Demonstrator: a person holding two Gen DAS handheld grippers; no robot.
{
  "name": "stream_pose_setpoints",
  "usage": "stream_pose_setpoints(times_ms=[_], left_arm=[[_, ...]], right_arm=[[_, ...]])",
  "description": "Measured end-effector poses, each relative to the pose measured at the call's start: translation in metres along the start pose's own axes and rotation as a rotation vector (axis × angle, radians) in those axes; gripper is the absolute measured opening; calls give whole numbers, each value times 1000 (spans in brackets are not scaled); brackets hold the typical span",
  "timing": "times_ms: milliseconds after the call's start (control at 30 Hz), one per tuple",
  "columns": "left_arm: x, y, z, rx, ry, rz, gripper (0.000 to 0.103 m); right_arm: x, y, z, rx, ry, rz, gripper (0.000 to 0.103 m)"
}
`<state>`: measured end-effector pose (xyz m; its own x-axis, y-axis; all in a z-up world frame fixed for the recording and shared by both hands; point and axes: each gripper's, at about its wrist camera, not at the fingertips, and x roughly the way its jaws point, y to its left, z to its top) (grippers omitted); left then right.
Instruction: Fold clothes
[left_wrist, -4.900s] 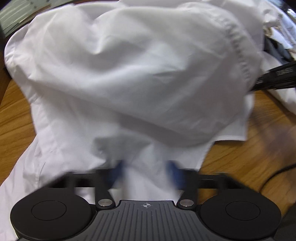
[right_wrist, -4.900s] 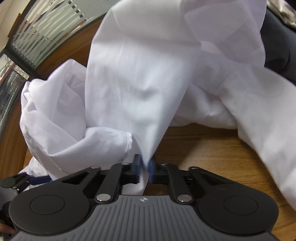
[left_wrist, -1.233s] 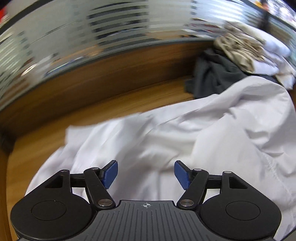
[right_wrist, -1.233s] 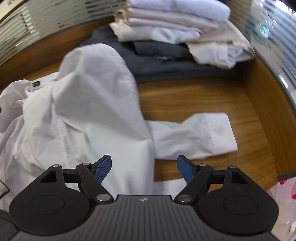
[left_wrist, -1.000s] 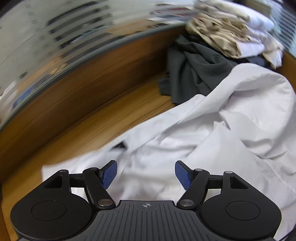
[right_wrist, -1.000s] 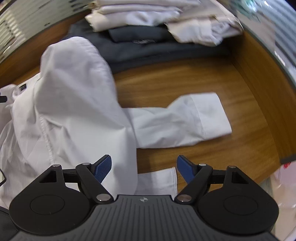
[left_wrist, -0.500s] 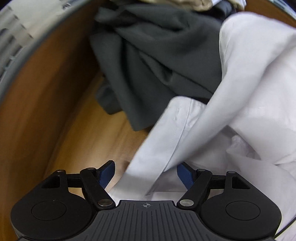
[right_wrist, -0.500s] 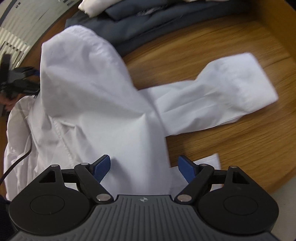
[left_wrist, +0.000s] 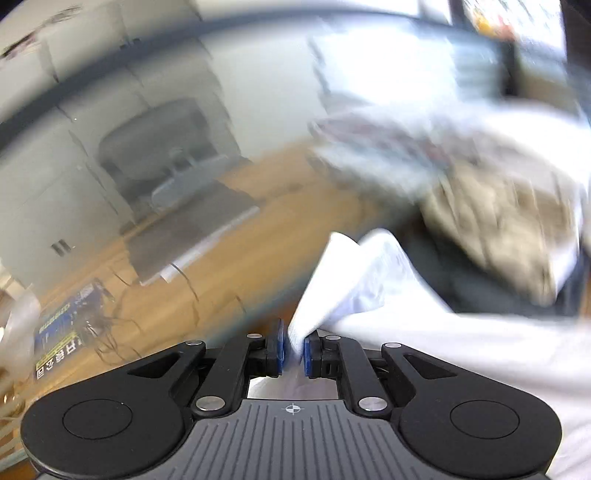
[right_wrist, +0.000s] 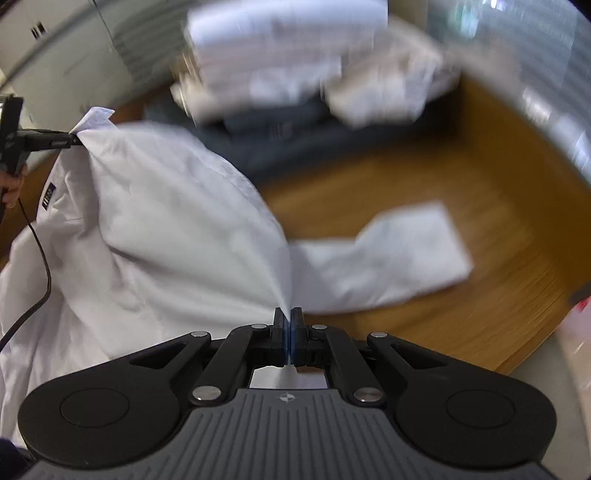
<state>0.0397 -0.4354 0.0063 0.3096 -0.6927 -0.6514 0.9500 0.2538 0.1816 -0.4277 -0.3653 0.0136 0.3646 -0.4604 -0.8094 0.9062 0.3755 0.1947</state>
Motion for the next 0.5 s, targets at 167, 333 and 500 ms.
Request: stream_pose_setpoints(times_ms=[167, 333, 500], left_arm=[[-7, 16, 0, -8, -16, 38, 12], [4, 34, -16, 33, 15, 51, 17], [11, 44, -47, 93, 52, 91, 28]], right_arm=[[-34, 52, -12, -77, -66, 35, 1], [-30, 97, -54, -103, 26, 132, 1], [6, 144, -104, -93, 161, 238, 3]])
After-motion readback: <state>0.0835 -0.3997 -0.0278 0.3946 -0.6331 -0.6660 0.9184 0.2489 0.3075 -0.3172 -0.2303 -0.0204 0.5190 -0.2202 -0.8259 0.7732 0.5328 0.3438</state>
